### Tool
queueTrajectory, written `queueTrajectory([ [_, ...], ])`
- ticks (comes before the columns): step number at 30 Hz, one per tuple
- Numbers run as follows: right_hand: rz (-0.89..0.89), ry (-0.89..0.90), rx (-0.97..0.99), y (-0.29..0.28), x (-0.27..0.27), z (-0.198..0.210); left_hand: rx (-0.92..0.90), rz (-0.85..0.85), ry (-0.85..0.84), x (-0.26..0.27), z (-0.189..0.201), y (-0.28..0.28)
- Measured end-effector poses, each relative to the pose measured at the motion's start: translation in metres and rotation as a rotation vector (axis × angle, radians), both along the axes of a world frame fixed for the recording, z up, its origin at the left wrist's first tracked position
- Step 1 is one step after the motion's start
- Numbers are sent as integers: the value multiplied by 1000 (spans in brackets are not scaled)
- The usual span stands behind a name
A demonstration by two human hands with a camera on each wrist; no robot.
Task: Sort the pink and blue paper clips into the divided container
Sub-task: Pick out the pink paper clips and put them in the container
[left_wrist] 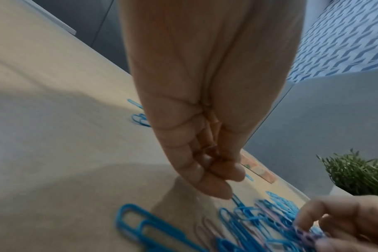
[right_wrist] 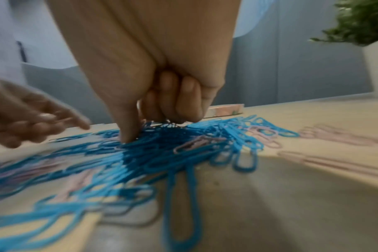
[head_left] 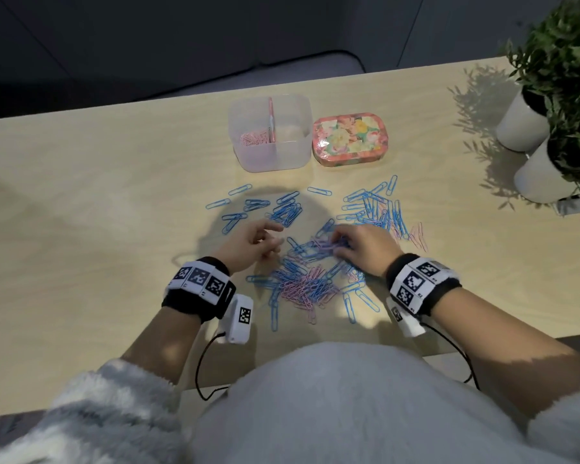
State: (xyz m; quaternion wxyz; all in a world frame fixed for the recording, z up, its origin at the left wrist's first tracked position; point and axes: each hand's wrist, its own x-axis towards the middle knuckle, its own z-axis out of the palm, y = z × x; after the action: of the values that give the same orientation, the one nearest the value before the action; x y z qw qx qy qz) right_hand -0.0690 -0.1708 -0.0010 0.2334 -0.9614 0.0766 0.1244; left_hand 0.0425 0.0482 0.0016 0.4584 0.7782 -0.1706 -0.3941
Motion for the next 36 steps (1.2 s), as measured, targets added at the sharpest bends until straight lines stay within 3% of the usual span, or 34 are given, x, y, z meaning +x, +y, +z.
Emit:
queueTrajectory([
  [3, -81, -43, -8, -13, 3, 4, 48, 26, 63, -6, 1, 5],
  [6, -39, -86, 9, -2, 3, 12, 96, 81, 70, -14, 5, 6],
  [12, 288, 27, 5, 62, 8, 7, 321, -319, -134, -37, 4, 23],
  [16, 216, 49, 3, 66, 24, 3, 468, -313, -296, -45, 0, 33],
  [19, 84, -37, 35, 56, 26, 8, 496, -205, -371, -42, 5, 42],
  [25, 257, 122, 33, 45, -13, 9, 411, -185, -523, -54, 8, 44],
  [29, 163, 109, -21, 25, -25, 2, 344, -173, -592, -66, -3, 32],
  [33, 46, 52, -71, 11, -31, 4, 341, -187, -556, -70, -10, 24],
  [36, 103, 4, -25, 31, -30, 6, 341, -242, -559, -69, -12, 21],
])
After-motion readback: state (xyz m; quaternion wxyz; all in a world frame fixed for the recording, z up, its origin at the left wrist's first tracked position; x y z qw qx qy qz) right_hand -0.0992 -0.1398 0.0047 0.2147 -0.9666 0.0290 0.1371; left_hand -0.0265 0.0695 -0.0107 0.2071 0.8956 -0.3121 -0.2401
